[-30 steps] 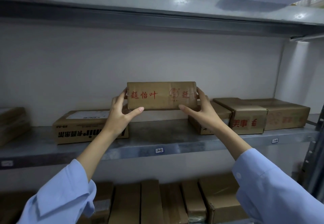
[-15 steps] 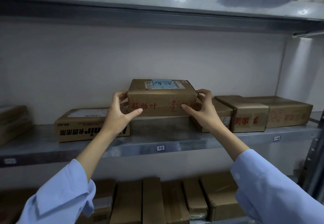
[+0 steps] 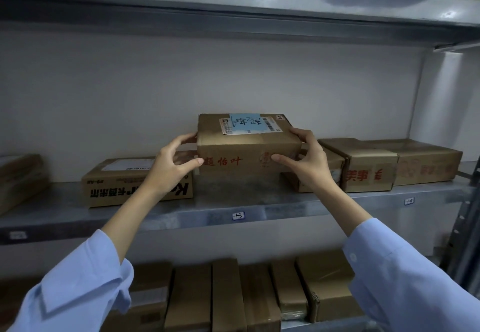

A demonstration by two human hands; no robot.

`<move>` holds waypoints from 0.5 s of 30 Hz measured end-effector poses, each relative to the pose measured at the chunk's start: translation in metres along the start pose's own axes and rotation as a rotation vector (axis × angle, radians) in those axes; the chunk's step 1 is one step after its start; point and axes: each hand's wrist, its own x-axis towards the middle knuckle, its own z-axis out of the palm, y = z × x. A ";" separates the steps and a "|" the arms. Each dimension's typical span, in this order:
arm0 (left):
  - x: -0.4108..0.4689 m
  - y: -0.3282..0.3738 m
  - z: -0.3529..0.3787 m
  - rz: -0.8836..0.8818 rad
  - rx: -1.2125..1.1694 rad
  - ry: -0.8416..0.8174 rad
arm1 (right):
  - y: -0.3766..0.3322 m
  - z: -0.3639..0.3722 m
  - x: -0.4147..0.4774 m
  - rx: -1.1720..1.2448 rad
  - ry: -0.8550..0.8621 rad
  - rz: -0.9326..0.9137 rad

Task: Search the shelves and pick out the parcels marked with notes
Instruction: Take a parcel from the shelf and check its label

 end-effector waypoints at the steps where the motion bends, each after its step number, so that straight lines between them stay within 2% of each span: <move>1: 0.000 0.000 -0.003 0.003 0.001 -0.027 | 0.000 -0.001 -0.001 0.007 -0.003 0.002; 4: 0.001 0.001 -0.015 -0.004 0.027 -0.083 | 0.002 -0.005 -0.001 0.036 -0.015 0.012; 9: 0.007 0.001 -0.030 -0.020 0.070 -0.083 | 0.005 -0.015 0.001 0.098 -0.072 0.013; 15: 0.009 0.001 -0.038 -0.052 -0.018 -0.151 | 0.006 -0.020 -0.002 0.085 -0.198 -0.056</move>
